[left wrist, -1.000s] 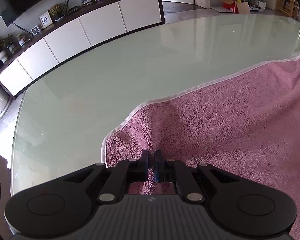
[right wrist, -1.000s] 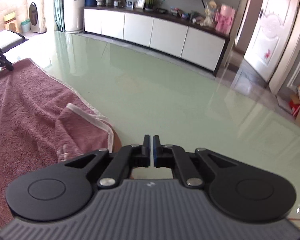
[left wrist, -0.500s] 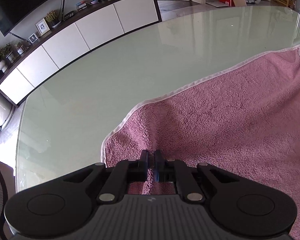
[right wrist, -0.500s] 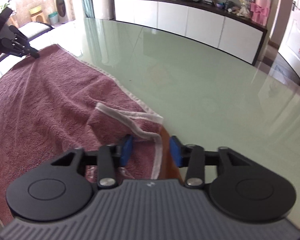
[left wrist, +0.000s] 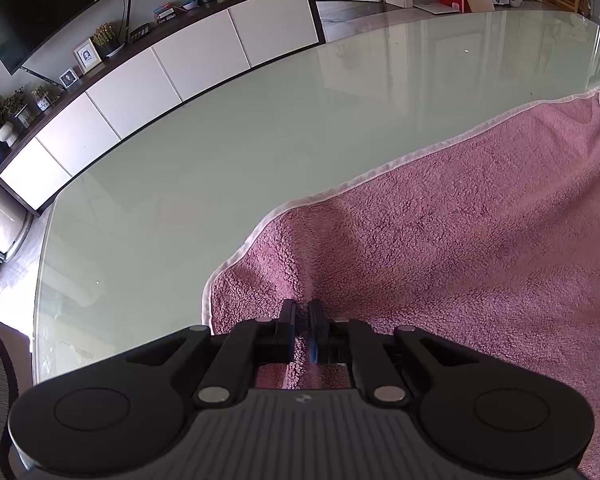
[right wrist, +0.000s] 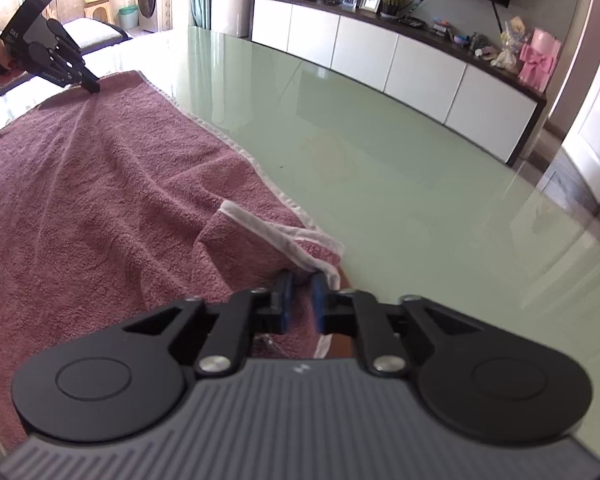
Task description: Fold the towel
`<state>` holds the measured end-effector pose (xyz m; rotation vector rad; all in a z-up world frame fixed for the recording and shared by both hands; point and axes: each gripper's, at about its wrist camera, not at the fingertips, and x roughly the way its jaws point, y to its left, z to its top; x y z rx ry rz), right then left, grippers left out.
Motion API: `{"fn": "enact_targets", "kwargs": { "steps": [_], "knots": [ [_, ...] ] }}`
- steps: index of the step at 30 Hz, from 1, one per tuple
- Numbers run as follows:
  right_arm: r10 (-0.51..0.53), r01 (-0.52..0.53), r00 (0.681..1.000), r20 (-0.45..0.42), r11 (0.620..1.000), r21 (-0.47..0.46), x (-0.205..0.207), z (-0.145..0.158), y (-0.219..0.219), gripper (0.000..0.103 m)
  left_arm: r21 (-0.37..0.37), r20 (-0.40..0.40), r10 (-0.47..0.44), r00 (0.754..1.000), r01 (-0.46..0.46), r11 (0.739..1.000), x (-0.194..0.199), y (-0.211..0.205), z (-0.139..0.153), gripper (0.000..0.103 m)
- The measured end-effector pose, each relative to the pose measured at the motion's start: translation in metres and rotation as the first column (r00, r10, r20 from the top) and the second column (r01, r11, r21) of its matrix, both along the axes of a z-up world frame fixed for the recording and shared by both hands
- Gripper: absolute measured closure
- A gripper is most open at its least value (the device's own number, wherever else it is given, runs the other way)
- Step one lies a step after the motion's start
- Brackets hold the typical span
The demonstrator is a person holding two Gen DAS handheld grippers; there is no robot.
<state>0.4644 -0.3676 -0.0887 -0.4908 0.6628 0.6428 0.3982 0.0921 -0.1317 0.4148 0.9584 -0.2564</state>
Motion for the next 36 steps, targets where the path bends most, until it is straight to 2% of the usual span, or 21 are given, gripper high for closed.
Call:
{"fn": "enact_targets", "kwargs": {
  "steps": [6,12,16,21,26,29,32,36],
  "knots": [
    [0.023,-0.023,0.998,-0.060,1.000,0.010,0.015,-0.006,0.005,0.059,0.007,0.002,-0.003,1.000,0.003,1.000,0.000,0.000,-0.001,0.096],
    [0.070,-0.067,0.992,-0.107,0.997,0.036,0.016,-0.007,0.009,0.088,0.014,0.002,-0.010,1.000,0.010,1.000,0.002,-0.001,-0.002,0.096],
    [0.075,-0.073,0.993,-0.096,0.997,0.027,0.012,-0.006,0.011,0.093,0.021,0.005,-0.007,1.000,0.007,1.000,0.002,-0.002,-0.003,0.096],
    [0.045,-0.040,0.995,-0.093,0.998,0.056,0.008,0.001,0.002,0.094,0.032,0.002,-0.004,1.000,0.004,0.999,0.002,-0.004,-0.003,0.096],
    [-0.060,0.064,0.998,-0.036,0.993,0.098,0.008,0.020,-0.027,0.094,0.038,0.005,0.000,1.000,0.000,0.999,0.002,-0.005,-0.003,0.096],
    [-0.149,0.147,0.989,0.012,0.983,0.115,0.010,0.031,-0.048,0.094,0.029,0.005,0.014,1.000,-0.014,0.999,0.002,-0.004,-0.003,0.095],
    [-0.259,0.249,0.962,0.081,0.961,0.118,0.015,0.041,-0.069,0.094,0.017,0.004,0.028,1.000,-0.028,0.999,0.002,-0.001,-0.002,0.095],
    [-0.385,0.372,0.910,0.153,0.922,0.105,0.024,0.047,-0.093,0.094,0.026,0.016,0.050,0.999,-0.051,0.998,0.000,0.001,-0.002,0.095]
  ]
}}
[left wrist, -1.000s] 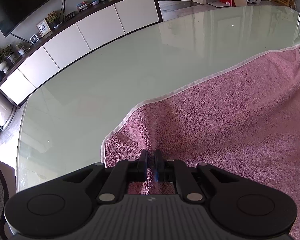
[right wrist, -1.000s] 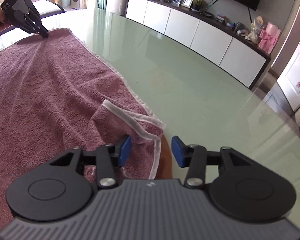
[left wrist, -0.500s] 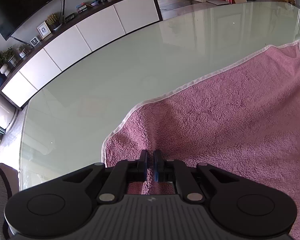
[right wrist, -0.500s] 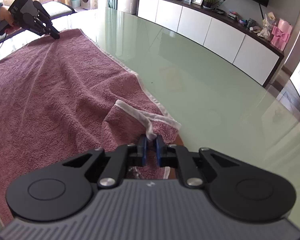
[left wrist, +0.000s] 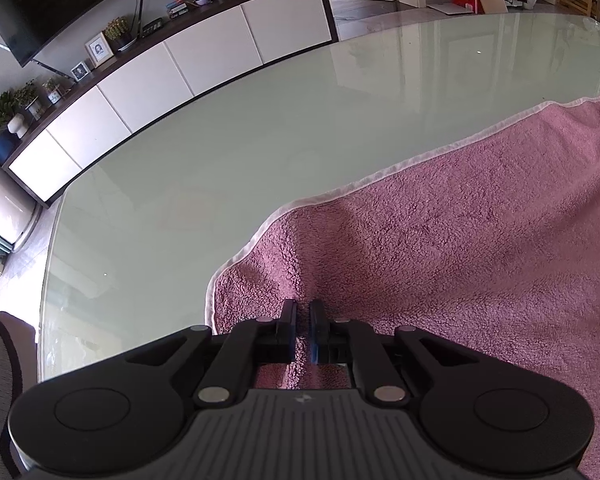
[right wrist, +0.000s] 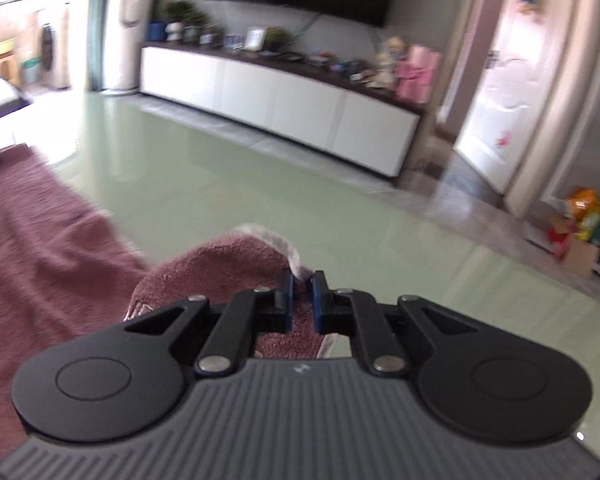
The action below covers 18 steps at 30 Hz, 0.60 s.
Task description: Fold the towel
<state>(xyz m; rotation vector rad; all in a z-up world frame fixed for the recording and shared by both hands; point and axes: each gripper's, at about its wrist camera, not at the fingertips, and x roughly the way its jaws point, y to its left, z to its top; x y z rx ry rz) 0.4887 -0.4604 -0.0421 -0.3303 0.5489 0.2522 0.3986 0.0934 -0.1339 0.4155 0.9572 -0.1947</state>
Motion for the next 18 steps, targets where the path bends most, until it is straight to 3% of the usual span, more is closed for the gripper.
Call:
{"fn": "enact_targets", "kwargs": {
  "steps": [3,6,11,14,18],
  "knots": [
    [-0.076,0.077,0.997,0.021,0.996,-0.034,0.009,-0.003,-0.012,0.094,-0.011,0.017,0.024,1.000,-0.024,1.000,-0.001,0.002,0.002,0.095],
    [-0.107,0.106,0.994,-0.020,0.991,-0.077,0.023,-0.020,-0.005,0.094,-0.016,0.028,0.050,0.998,-0.049,0.999,0.001,0.003,0.002,0.094],
    [-0.170,0.155,0.982,-0.084,0.975,-0.157,0.049,-0.054,0.014,0.093,0.062,0.048,0.066,0.997,-0.069,0.996,0.007,-0.007,-0.001,0.088],
    [-0.227,0.209,0.970,-0.084,0.960,-0.189,0.058,-0.065,0.017,0.071,0.083,0.063,0.078,0.995,-0.083,0.993,0.008,-0.006,0.001,0.081],
    [-0.262,0.248,0.962,-0.073,0.955,-0.165,0.052,-0.063,0.007,0.068,0.066,0.088,0.114,0.990,-0.120,0.991,0.007,0.004,0.010,0.072]
  ]
}}
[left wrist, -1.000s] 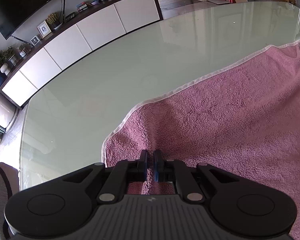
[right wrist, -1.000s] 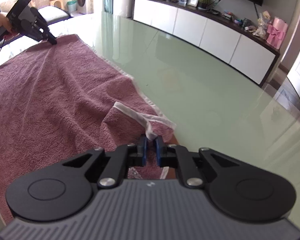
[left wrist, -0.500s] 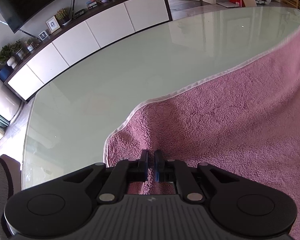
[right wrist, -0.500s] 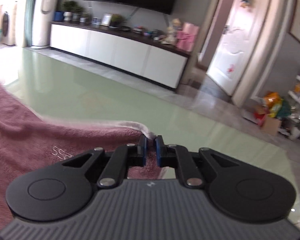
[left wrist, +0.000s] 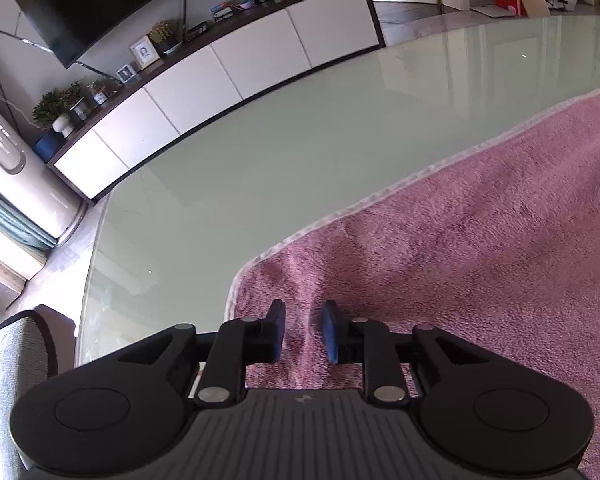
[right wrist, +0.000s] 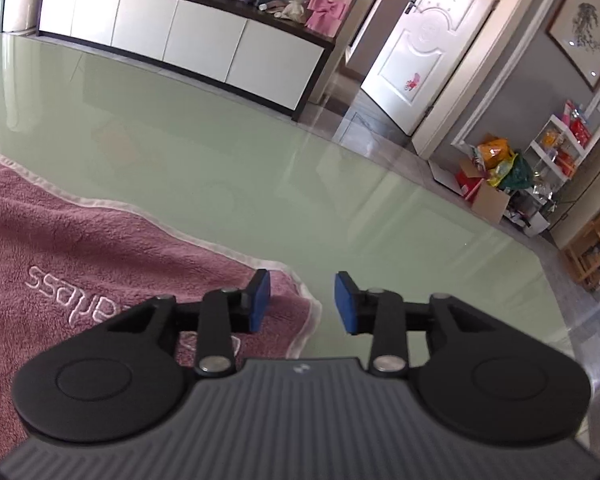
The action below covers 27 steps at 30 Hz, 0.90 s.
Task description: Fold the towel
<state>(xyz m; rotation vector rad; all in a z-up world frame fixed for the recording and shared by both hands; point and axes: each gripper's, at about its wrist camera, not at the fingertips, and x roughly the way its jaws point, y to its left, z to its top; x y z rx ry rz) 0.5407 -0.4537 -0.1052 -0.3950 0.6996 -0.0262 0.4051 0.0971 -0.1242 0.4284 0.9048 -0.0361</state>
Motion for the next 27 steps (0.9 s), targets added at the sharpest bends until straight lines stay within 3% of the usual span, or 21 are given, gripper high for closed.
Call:
{"fn": "enact_targets", "kwargs": {
  "steps": [6,13,19,27],
  "knots": [
    [-0.015,0.018,0.999,-0.037,0.996,0.085,-0.047,0.019,-0.025,0.067,-0.056,-0.014,0.014,1.000,-0.015,0.998,-0.028,0.013,0.016,0.052],
    [-0.069,0.090,0.991,-0.115,0.978,0.188,-0.145,0.027,-0.035,0.067,-0.082,-0.078,-0.047,0.996,0.040,0.996,-0.104,0.015,0.015,0.048],
    [-0.165,0.207,0.972,-0.167,0.939,0.274,-0.225,0.019,-0.040,0.067,-0.117,-0.113,-0.036,0.993,0.022,0.993,-0.168,0.025,0.011,0.047],
    [-0.257,0.302,0.953,-0.163,0.858,0.415,-0.251,0.005,-0.053,0.067,-0.168,-0.117,0.018,0.993,-0.038,0.985,-0.201,0.040,0.007,0.043]
  ]
}}
